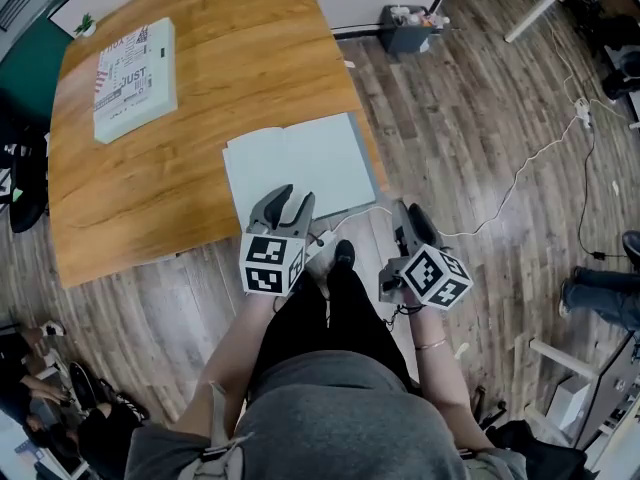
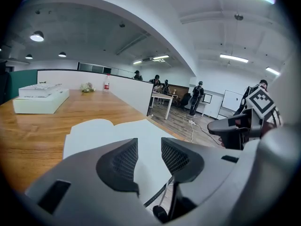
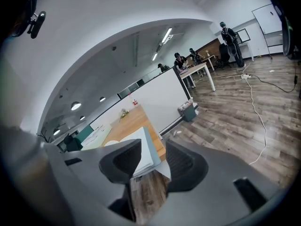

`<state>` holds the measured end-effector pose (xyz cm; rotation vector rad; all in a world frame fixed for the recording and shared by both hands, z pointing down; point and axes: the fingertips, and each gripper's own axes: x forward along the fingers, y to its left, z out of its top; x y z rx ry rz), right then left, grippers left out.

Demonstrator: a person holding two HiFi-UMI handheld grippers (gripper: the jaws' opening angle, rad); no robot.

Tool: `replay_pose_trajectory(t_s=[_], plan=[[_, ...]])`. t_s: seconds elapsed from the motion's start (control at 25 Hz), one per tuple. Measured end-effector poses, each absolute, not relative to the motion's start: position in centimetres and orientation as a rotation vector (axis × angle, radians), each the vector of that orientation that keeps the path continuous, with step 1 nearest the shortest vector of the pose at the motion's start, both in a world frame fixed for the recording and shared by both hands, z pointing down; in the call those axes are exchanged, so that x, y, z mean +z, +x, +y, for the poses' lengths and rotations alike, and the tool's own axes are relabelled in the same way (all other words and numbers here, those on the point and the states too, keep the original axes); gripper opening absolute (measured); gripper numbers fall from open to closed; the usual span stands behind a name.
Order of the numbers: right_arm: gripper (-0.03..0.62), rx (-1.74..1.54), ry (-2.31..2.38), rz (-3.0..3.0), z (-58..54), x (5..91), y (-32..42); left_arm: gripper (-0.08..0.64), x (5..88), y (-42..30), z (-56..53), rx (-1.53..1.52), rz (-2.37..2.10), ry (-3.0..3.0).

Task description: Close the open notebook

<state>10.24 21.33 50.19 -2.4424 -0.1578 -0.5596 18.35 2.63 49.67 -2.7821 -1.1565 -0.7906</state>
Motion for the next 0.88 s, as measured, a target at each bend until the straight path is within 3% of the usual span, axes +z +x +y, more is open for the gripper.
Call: replay_pose_trajectory(t_s=[0.88], plan=[[0.226,-0.665,-2.171,0.024,18.9,55.9,12.0,0.153,52.6,18.3,5.0,-0.900,-1.158,-2.703]])
